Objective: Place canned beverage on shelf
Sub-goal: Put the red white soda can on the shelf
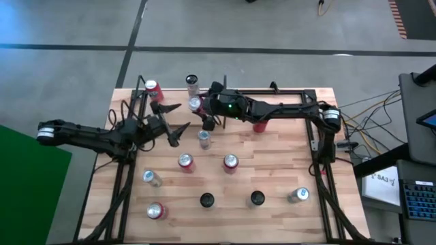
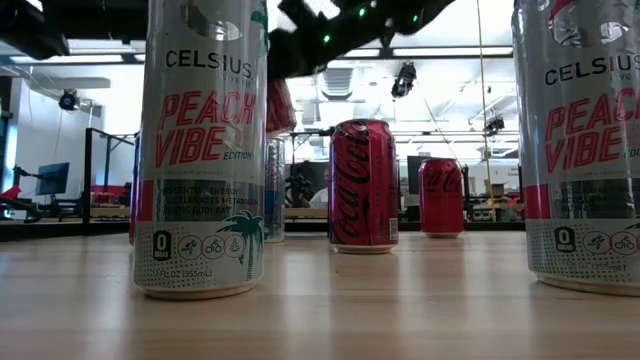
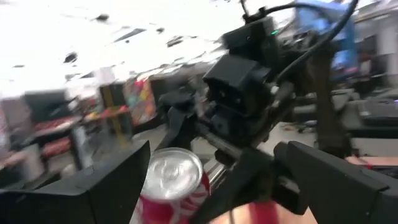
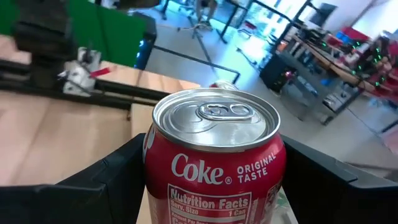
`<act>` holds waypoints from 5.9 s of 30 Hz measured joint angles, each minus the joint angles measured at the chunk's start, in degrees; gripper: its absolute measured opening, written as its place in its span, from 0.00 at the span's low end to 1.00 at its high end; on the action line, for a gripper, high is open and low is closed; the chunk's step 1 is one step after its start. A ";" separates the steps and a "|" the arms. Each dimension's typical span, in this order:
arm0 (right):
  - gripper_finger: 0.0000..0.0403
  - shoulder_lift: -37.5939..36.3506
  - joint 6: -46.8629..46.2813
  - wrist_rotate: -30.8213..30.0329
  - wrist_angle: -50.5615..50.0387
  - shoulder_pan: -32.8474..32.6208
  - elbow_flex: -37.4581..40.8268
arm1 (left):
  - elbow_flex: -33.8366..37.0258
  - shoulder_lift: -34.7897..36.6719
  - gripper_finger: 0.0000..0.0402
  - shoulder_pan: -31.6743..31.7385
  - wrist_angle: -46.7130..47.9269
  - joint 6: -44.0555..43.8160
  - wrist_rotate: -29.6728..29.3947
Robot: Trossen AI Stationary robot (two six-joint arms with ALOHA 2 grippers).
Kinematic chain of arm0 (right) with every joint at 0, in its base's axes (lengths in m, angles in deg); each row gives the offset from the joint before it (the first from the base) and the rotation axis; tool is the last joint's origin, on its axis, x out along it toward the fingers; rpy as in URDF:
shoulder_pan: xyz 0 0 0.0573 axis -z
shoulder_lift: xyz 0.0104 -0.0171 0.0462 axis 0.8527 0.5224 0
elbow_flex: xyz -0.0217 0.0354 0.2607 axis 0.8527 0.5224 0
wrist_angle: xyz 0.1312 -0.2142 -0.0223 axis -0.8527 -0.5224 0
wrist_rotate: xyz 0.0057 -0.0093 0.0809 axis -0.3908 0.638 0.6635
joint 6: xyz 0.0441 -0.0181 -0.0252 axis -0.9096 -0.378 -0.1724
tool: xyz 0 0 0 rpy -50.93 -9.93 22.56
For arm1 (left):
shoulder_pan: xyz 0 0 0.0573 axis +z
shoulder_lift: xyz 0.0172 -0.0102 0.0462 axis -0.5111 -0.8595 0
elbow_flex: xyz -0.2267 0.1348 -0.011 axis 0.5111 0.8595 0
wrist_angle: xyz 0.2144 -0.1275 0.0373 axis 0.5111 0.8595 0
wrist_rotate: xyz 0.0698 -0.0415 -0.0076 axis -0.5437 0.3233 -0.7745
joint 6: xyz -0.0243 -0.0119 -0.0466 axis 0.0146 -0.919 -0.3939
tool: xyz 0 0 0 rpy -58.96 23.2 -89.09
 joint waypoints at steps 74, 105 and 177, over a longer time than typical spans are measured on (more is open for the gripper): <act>0.73 -15.00 -7.14 12.04 16.56 -10.37 17.29 | -7.61 -25.36 0.89 0.40 -13.30 0.78 20.93; 0.88 -19.82 -11.84 5.78 4.85 -10.35 15.86 | -6.25 -24.02 0.71 0.42 -11.56 3.09 16.23; 0.71 -12.82 -10.57 5.81 -15.51 -3.64 0.44 | -6.37 -14.46 0.93 0.46 -5.50 9.44 2.85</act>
